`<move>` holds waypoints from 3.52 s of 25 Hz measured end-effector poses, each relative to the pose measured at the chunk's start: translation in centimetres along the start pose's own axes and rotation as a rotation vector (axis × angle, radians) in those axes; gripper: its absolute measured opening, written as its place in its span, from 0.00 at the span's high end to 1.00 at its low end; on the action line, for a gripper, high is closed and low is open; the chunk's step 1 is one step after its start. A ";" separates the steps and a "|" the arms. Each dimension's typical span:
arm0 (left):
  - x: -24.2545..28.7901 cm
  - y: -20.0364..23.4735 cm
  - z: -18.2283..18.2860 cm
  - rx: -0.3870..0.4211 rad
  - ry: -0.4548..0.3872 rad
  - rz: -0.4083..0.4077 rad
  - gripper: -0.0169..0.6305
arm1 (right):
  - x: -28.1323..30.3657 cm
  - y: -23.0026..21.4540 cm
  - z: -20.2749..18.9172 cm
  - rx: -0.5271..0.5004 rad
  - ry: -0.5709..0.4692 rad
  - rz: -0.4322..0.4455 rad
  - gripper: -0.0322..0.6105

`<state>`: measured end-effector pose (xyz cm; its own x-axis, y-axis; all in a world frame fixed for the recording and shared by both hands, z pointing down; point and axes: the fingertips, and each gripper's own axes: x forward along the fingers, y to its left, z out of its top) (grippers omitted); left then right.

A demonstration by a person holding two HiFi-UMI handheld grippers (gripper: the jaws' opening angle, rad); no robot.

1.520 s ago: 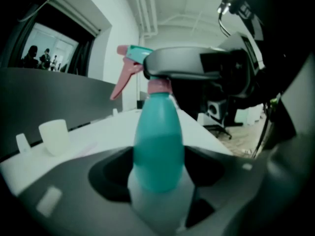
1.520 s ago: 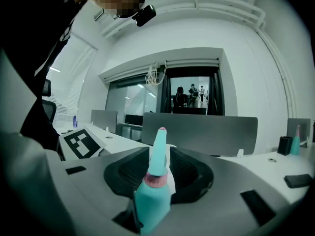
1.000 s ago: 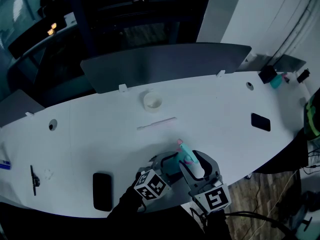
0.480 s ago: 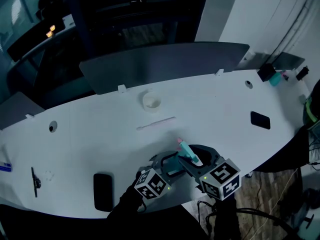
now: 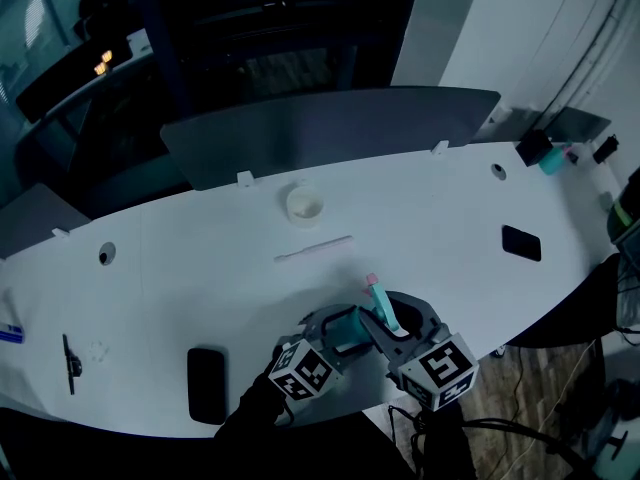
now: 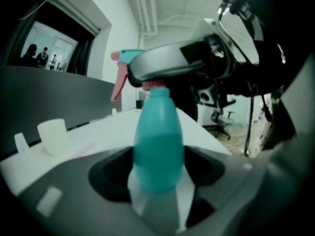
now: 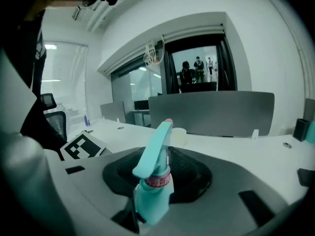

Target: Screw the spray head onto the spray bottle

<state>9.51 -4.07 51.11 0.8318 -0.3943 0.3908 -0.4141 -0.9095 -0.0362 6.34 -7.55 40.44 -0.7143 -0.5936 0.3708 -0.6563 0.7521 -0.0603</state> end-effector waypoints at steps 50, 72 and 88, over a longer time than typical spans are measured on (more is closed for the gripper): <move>-1.1 0.7 0.8 -0.239 -0.117 0.411 0.46 | -1.3 1.3 -0.2 -0.064 -0.380 -0.183 0.73; -0.9 0.4 1.1 -0.040 -0.081 -0.066 0.44 | -1.1 1.6 0.0 -0.057 -0.377 -0.079 0.73; -1.2 0.6 1.4 -0.061 -0.119 -0.106 0.45 | -0.8 1.8 0.0 -0.075 -0.376 -0.058 0.73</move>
<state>8.75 -4.33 49.37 0.9082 -0.3128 0.2779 -0.3405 -0.9386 0.0563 5.74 -5.70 40.07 -0.7247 -0.6891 0.0049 -0.6888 0.7246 0.0243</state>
